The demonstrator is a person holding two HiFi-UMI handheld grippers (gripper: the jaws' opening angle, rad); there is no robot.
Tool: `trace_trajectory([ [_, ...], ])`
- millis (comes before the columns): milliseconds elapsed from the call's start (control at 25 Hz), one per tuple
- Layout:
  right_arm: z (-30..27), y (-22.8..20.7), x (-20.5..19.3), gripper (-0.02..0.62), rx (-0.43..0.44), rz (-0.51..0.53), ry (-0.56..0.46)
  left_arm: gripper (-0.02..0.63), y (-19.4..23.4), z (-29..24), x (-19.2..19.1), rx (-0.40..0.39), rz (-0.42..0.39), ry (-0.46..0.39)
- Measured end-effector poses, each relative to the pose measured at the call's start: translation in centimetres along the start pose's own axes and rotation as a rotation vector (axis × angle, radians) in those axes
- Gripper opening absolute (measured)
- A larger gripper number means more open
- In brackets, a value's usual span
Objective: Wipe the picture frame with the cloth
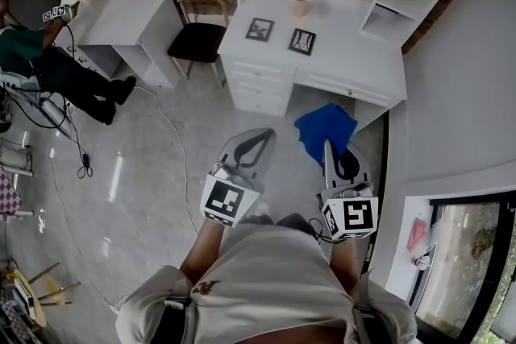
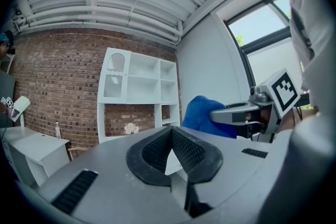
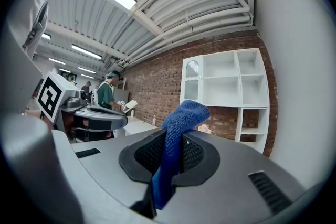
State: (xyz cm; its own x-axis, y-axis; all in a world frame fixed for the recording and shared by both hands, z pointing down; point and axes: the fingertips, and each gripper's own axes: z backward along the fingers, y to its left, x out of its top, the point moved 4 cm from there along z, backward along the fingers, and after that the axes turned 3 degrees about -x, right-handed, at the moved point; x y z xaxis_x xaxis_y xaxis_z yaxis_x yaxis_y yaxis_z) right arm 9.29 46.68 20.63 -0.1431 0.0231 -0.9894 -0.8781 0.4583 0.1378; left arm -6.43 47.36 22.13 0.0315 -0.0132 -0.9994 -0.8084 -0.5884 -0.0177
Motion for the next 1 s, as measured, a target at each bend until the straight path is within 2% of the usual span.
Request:
trace_trajectory([
  [480, -2.7, -1.3, -0.6, 0.028, -0.024, 0.006, 0.031, 0.001, 2.1, -3.2, -0.2, -0.027, 0.010, -0.008],
  [1000, -8.8, -6.3, -1.8, 0.028, -0.001, -0.018, 0.029, 0.002, 5.1, -9.8, -0.6, -0.002, -0.003, 0.013],
])
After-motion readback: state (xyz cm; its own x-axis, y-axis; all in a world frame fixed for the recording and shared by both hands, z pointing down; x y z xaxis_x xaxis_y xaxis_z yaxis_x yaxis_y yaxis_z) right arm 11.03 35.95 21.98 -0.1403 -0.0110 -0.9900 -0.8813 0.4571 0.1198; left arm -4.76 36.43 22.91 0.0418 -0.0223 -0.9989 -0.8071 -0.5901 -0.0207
